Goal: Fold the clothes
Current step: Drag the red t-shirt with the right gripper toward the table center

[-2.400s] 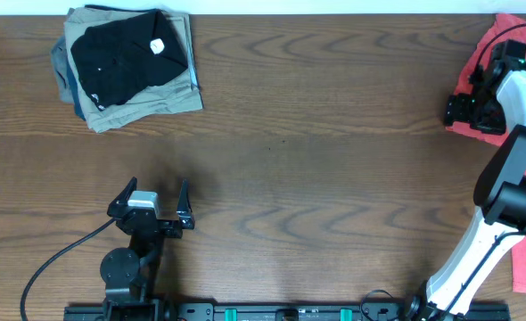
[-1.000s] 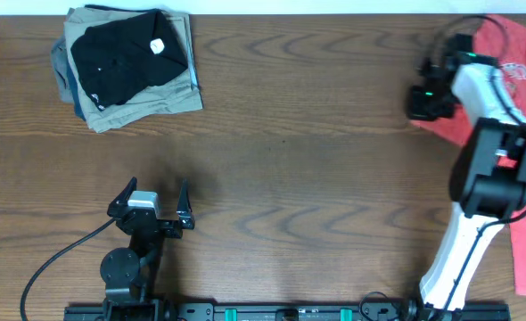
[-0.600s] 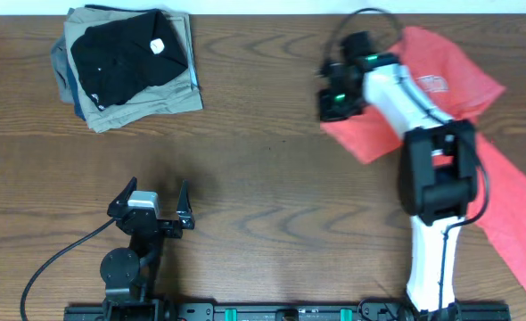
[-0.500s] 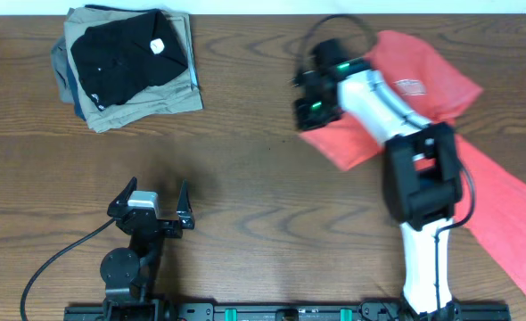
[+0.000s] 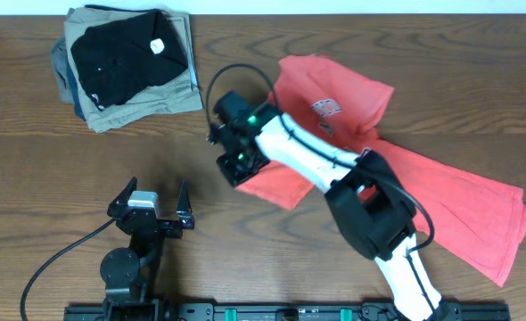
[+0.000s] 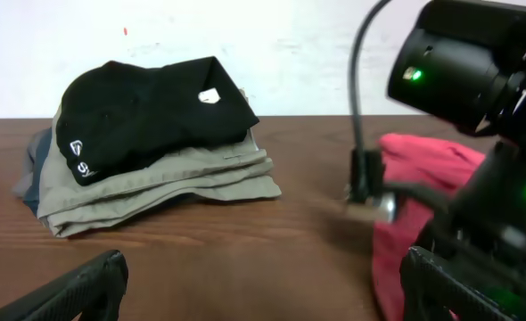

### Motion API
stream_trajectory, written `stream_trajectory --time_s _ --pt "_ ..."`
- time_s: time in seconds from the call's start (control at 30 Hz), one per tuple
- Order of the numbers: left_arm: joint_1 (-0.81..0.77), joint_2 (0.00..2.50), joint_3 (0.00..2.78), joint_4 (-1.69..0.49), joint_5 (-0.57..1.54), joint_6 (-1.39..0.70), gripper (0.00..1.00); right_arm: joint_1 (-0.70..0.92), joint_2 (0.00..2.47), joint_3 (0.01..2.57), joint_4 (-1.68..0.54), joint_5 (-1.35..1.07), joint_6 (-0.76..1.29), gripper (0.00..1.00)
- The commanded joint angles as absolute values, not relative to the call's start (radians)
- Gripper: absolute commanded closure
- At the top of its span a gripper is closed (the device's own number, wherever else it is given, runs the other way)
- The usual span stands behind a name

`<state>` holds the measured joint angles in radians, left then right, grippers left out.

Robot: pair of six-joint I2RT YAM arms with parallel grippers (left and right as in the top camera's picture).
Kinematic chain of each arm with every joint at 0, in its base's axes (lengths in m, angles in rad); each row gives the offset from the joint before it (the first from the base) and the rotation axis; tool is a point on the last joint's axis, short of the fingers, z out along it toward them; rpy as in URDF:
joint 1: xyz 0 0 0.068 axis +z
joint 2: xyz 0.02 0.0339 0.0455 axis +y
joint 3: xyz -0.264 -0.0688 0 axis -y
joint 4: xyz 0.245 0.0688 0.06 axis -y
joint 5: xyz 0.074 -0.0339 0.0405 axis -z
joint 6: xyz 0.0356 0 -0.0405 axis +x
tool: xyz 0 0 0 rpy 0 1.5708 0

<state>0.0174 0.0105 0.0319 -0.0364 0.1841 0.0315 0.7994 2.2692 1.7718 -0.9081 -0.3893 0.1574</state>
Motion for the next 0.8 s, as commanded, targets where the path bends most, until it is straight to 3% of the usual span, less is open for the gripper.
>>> stream_trajectory --time_s 0.0,0.07,0.13,0.2,0.43,0.77 --pt "0.014 0.004 0.004 -0.051 0.19 0.044 0.02 0.871 2.23 1.787 -0.905 -0.427 0.179 0.94" --pt "0.014 0.004 0.004 -0.051 0.19 0.044 0.02 0.905 2.23 1.787 -0.904 -0.413 0.179 0.82" --pt "0.014 0.004 0.004 -0.051 0.19 0.044 0.02 0.924 2.229 1.787 -0.902 -0.382 0.179 0.59" --pt "0.014 0.004 0.004 -0.051 0.19 0.044 0.02 0.928 2.229 1.787 -0.908 -0.336 0.192 0.5" --pt "0.014 0.004 0.004 -0.051 0.19 0.044 0.02 0.843 2.21 1.793 -0.957 -0.314 0.224 0.33" --pt "0.014 0.004 0.004 -0.051 0.19 0.044 0.02 0.553 2.061 1.799 -1.1 -0.314 0.223 0.18"
